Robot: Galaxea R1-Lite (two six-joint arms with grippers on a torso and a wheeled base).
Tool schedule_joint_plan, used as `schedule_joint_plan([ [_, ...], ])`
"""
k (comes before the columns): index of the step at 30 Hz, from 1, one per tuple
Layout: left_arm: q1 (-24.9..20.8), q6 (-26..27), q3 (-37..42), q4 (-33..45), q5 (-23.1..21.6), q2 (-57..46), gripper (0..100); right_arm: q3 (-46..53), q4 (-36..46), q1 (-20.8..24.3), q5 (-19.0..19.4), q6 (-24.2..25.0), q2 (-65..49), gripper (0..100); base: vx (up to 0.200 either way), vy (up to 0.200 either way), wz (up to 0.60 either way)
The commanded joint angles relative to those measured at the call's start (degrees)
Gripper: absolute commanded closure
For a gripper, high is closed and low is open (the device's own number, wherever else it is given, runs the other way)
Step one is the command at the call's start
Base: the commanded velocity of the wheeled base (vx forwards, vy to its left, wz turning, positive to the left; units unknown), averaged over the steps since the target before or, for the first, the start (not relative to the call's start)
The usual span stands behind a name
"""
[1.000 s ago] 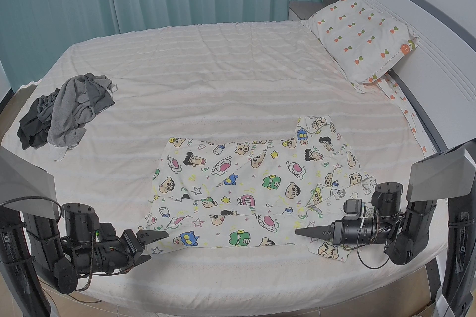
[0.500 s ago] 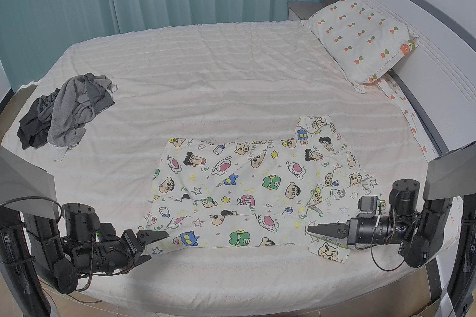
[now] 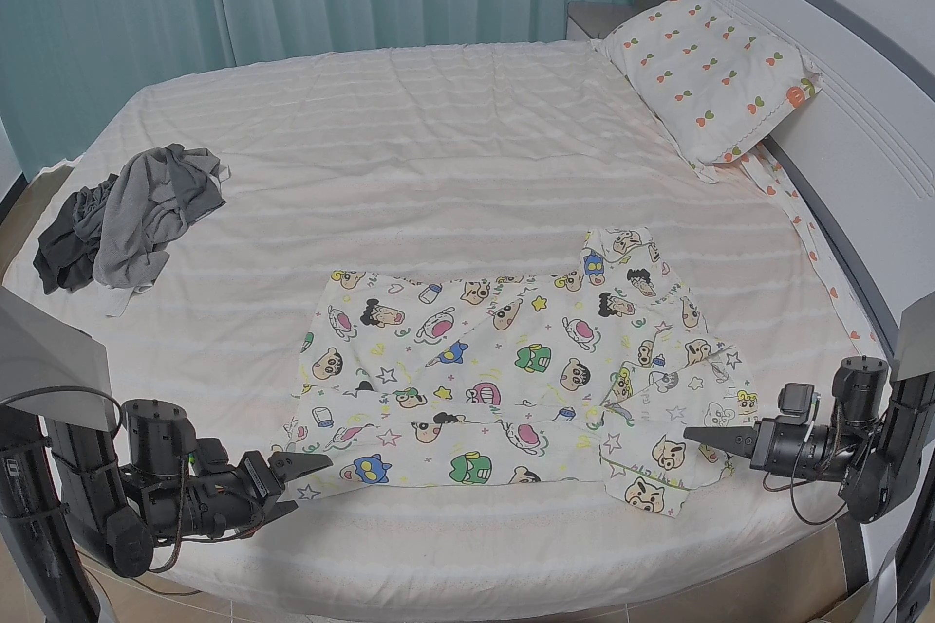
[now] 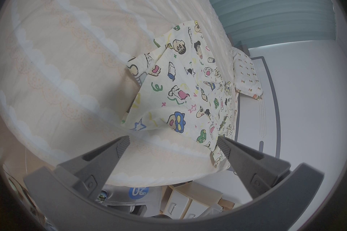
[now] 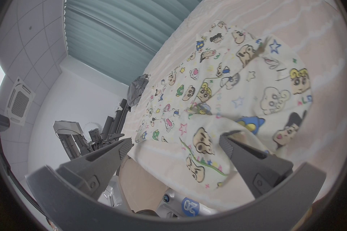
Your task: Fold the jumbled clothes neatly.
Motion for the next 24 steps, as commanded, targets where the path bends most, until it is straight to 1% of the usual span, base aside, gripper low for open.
schedule_joint_plan([
  [1, 0.0, 0.1, 0.0, 0.0, 0.0, 0.1, 0, 1.8, -0.5, -1.3, -0.1, -1.4, 0.5, 0, 0.0, 0.0, 0.0],
  [8, 0.0, 0.1, 0.0, 0.0, 0.0, 0.0, 0, 2.3, -0.5, -1.3, -0.1, -2.6, 2.8, 0, 0.0, 0.0, 0.0],
  [13, 0.0, 0.1, 0.0, 0.0, 0.0, 0.0, 0, -0.4, -0.5, -0.9, -0.1, -3.0, 7.3, 0, 0.0, 0.0, 0.0],
  [17, -0.1, 0.1, 0.0, 0.0, 0.0, 0.1, 0, -2.2, -0.5, -0.7, -0.1, -3.0, 8.1, 0, 0.0, 0.0, 0.0],
  [19, -0.1, 0.1, 0.0, 0.0, 0.0, 0.0, 0, -4.3, -0.5, 0.0, -0.1, -2.9, 8.8, 0, 0.0, 0.0, 0.0],
  [24, -0.1, 0.1, 0.0, 0.0, 0.0, 0.1, 0, -6.1, -0.5, 1.2, -0.1, -2.9, 10.0, 0, 0.0, 0.0, 0.0],
])
